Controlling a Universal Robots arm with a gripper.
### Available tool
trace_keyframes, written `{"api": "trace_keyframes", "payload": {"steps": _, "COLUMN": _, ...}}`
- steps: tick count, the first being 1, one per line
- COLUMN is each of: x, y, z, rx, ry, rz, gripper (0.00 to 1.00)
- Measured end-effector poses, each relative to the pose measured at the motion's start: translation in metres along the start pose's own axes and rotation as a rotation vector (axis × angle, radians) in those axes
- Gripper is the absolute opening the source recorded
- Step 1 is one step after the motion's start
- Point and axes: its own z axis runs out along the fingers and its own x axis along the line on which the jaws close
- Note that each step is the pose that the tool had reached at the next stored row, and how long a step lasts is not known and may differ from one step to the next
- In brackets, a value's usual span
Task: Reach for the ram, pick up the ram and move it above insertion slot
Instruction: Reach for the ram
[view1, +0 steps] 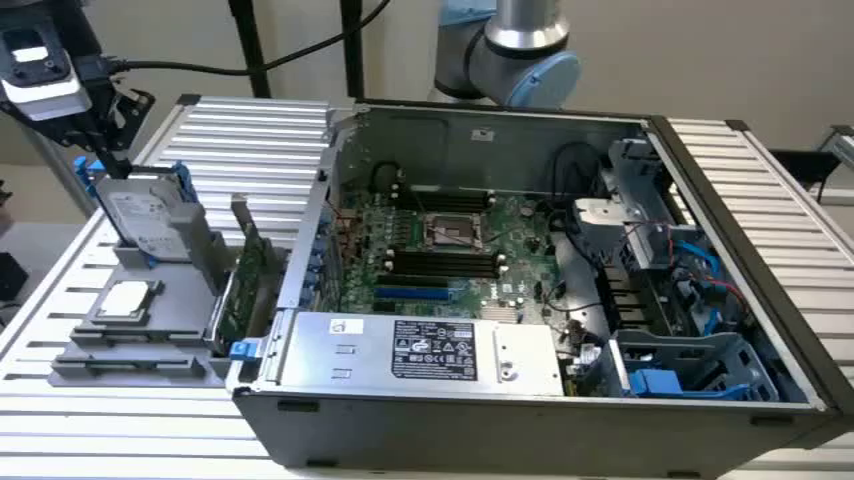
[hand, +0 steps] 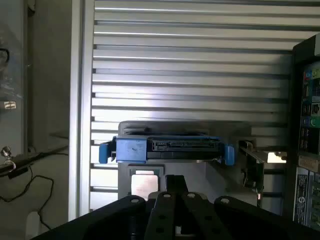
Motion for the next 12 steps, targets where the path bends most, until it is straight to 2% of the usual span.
{"api": "trace_keyframes", "payload": {"steps": 12, "x": 0.0000, "y": 0.0000, "z": 0.0000, "rx": 0.0000, "ry": 0.0000, "rz": 0.000, "gripper": 0.11}}
